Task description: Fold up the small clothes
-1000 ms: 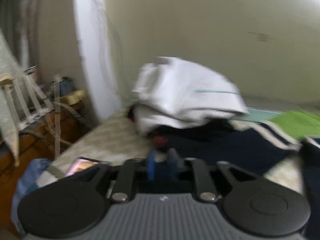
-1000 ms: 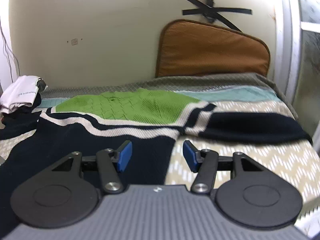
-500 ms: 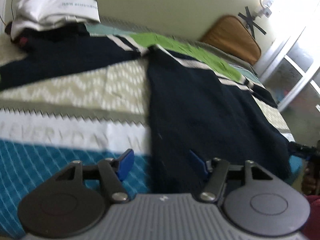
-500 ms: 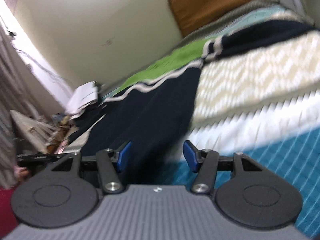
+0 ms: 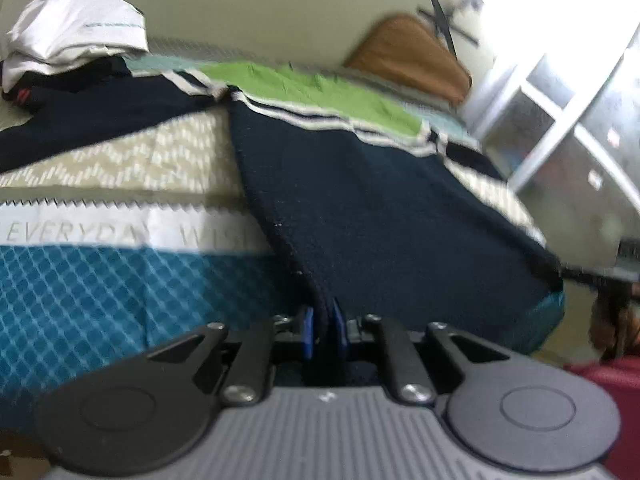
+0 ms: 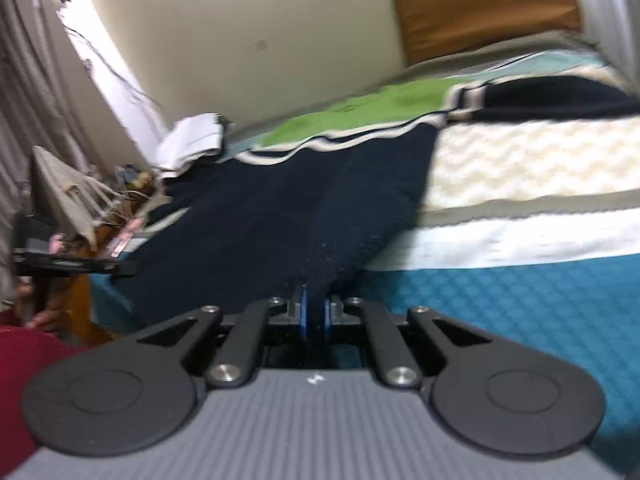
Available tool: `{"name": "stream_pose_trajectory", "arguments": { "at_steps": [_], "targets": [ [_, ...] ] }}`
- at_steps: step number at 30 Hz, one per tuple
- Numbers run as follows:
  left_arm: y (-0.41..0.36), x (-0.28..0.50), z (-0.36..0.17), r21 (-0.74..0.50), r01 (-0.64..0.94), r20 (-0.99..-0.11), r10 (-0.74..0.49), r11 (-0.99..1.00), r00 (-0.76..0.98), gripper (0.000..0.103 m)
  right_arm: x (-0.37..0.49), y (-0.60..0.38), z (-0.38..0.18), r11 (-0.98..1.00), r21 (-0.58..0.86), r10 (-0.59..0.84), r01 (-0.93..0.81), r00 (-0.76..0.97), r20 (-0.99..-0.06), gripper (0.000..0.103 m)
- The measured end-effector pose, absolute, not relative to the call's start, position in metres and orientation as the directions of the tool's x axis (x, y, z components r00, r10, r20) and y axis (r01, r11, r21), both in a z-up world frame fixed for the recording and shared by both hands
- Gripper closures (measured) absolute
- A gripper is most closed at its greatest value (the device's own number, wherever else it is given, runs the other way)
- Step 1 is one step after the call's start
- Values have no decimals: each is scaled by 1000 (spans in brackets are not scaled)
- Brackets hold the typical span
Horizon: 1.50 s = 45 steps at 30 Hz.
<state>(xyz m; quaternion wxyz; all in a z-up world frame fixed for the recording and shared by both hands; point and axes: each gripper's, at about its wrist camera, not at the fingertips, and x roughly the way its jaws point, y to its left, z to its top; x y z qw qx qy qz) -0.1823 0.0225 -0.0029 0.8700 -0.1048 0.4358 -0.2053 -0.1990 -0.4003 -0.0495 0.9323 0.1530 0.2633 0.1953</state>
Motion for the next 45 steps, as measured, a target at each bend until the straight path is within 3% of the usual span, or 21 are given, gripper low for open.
{"name": "stream_pose_trajectory", "arguments": {
  "at_steps": [2,4,5,8,9,12,14,16,20,25,30,33,45],
  "targets": [
    [14,-181,-17,-327,255,-764,-413,910,495,93,-191,-399,-65,897,366,417,-248,750,-514,92],
    [16,-178,-27,-324,225,-789,-394,919,471,91,-184,-399,-79,916,348,378,-201,727,-573,85],
    [21,-178,-26,-345,218,-779,-408,913,477,89,-184,-406,-80,906,367,393,-209,736,-551,83],
    [32,-185,-2,-277,212,-733,-349,937,584,85,-196,-429,-63,921,359,317,-151,825,-467,52],
    [35,-185,9,-257,210,-709,-332,943,623,82,-198,-436,-56,921,362,302,-143,850,-431,51],
    [29,-168,33,-178,214,-645,-278,960,711,70,-188,-447,-35,920,376,253,-111,901,-353,50],
    [13,-151,41,-101,226,-591,-241,969,770,49,-172,-443,-30,930,355,221,-95,917,-332,50],
    [-3,-135,42,-56,251,-546,-240,966,802,43,-148,-436,-26,932,345,226,-110,920,-320,46],
    [-47,-85,27,-8,286,-507,-251,958,825,41,-100,-401,-27,940,309,248,-146,913,-325,44],
    [-84,-27,-11,109,220,-519,-133,969,844,38,-50,-374,-31,915,367,295,-168,899,-324,44],
    [-81,7,-41,124,108,-590,-14,986,807,38,-10,-359,-49,949,291,231,-121,894,-384,44],
    [-70,10,-41,79,65,-605,-4,995,796,24,-10,-358,-59,959,257,206,-118,914,-348,43],
    [-72,16,-44,79,14,-630,39,997,776,11,-8,-348,-59,972,215,167,-93,919,-358,37]
  ]
}}
